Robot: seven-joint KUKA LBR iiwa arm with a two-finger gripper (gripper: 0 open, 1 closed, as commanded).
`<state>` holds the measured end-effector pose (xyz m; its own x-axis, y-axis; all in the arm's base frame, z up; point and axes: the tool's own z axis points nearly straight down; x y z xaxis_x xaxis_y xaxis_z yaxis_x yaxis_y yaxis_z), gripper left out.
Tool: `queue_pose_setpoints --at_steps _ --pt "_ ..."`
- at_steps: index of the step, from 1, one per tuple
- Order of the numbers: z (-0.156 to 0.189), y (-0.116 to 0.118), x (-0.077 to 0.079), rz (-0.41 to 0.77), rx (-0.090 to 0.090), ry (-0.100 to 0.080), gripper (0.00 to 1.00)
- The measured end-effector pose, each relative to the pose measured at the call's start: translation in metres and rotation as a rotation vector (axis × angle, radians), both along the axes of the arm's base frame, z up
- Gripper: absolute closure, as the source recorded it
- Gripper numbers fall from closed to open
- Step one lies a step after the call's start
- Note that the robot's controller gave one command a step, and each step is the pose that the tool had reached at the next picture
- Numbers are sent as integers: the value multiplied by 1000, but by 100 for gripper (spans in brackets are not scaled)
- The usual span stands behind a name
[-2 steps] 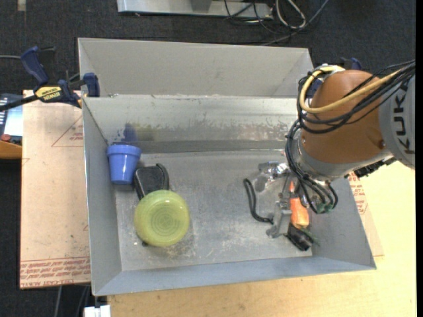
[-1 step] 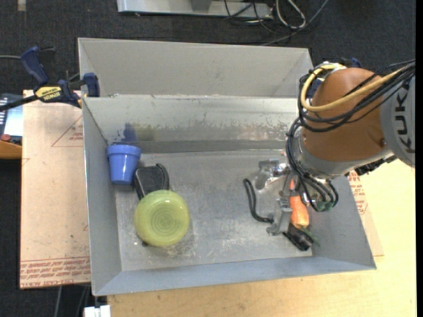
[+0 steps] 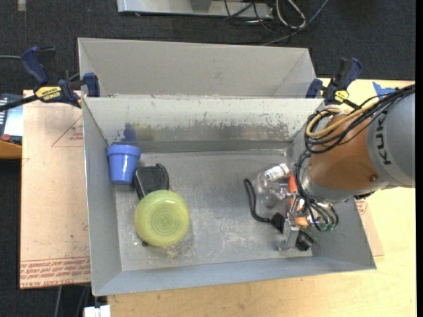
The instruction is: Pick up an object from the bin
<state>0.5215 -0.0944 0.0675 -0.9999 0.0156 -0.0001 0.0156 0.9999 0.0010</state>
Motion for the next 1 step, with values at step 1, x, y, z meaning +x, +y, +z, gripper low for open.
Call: queue_pose_setpoints --at_steps 1 --pt "90 -2 -16 -26 1 -15 0"
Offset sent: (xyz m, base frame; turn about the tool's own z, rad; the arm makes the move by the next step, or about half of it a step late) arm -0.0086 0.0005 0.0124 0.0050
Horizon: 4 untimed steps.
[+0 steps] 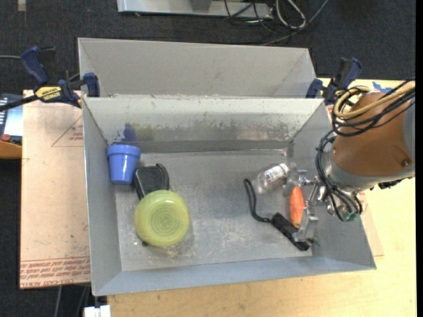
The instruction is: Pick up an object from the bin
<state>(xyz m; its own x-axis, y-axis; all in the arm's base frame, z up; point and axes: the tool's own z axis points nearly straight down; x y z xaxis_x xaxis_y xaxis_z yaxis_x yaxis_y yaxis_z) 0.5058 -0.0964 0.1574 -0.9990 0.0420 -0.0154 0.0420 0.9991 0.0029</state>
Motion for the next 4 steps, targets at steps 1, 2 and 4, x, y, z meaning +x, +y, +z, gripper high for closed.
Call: queue_pose_setpoints --at_steps 1,2,4 --pt "-78 3 7 20 3 28 0" --pt "-88 -15 -11 -90 2 -4 0" --pt "-79 4 7 14 5 23 100"
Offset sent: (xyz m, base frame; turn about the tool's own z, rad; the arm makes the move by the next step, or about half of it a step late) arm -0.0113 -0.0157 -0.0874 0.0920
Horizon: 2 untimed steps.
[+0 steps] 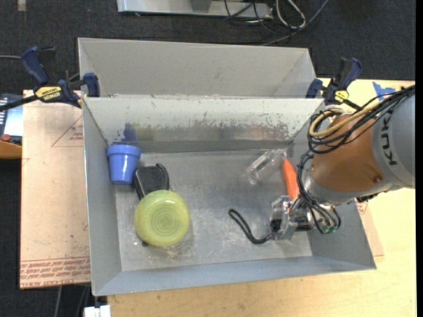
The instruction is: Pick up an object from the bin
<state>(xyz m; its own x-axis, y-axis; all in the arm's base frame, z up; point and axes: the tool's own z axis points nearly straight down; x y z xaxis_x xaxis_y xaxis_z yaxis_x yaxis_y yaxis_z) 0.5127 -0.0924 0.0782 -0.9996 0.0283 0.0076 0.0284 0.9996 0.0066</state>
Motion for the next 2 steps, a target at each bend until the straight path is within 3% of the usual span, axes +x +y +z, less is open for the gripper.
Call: queue_pose_setpoints --at_steps 1,2 --pt "15 1 -3 0 2 12 100" --pt "54 0 0 0 0 2 100"
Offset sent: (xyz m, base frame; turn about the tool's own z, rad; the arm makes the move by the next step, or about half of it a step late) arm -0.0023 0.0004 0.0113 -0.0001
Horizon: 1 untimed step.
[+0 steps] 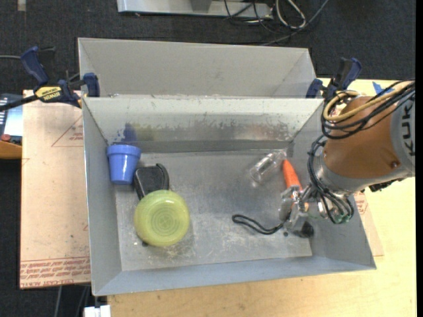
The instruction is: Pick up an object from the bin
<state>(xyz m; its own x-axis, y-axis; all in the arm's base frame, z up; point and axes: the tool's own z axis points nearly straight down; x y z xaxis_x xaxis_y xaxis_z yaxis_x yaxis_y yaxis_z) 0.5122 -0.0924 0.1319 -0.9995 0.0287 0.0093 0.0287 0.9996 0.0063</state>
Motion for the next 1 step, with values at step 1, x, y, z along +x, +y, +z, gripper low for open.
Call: queue_pose_setpoints --at_steps 1 --pt "17 0 1 0 0 -3 100"
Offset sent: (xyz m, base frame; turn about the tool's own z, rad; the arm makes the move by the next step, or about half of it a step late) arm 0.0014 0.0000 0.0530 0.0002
